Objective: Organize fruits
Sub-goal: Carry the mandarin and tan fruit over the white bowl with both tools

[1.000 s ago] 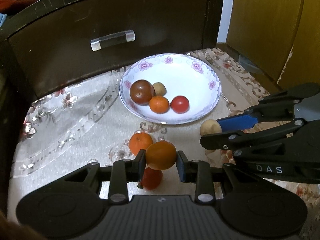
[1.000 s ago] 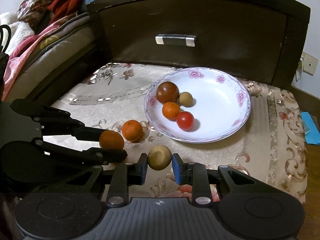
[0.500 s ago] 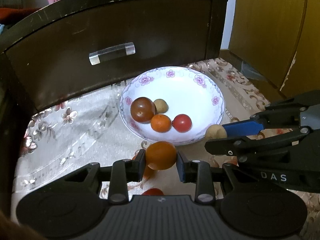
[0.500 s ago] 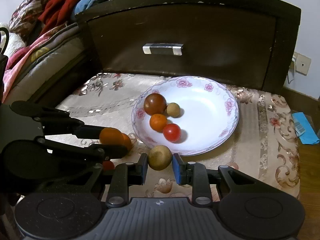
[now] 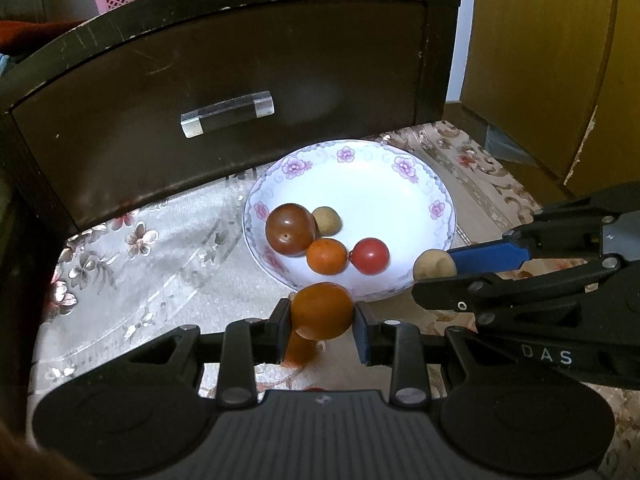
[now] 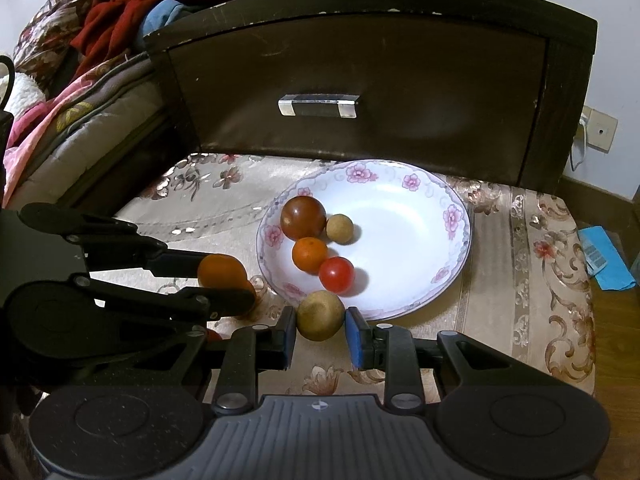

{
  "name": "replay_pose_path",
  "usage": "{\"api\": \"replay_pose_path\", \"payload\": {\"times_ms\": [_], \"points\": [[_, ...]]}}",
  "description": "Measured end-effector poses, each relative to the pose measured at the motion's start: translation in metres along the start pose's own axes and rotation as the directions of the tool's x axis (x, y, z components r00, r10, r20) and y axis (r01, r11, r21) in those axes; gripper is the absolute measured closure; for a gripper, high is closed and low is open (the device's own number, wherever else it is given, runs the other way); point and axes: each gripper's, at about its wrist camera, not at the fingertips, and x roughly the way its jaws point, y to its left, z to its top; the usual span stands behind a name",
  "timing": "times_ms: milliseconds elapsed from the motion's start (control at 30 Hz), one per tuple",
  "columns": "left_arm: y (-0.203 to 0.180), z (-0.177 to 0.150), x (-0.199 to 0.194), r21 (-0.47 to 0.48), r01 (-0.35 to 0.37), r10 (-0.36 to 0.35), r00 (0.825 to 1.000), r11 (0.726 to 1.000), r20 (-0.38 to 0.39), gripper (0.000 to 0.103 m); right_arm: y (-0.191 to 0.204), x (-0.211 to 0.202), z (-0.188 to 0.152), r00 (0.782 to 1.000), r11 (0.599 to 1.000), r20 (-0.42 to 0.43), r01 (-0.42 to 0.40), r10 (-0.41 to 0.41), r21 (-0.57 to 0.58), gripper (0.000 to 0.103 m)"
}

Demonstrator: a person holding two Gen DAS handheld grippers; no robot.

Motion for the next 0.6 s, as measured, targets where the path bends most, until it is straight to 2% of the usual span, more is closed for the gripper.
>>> {"api": "replay_pose_path", "payload": {"times_ms": [600], "points": [[0.000,0.036,0.025,0.005,-0.009,0.009,0.998,1.000,0.056,0.063,-0.025,0.010,0.026,0.998,0.999,0.051,0.037,-0.039,0.037,0.080]]}}
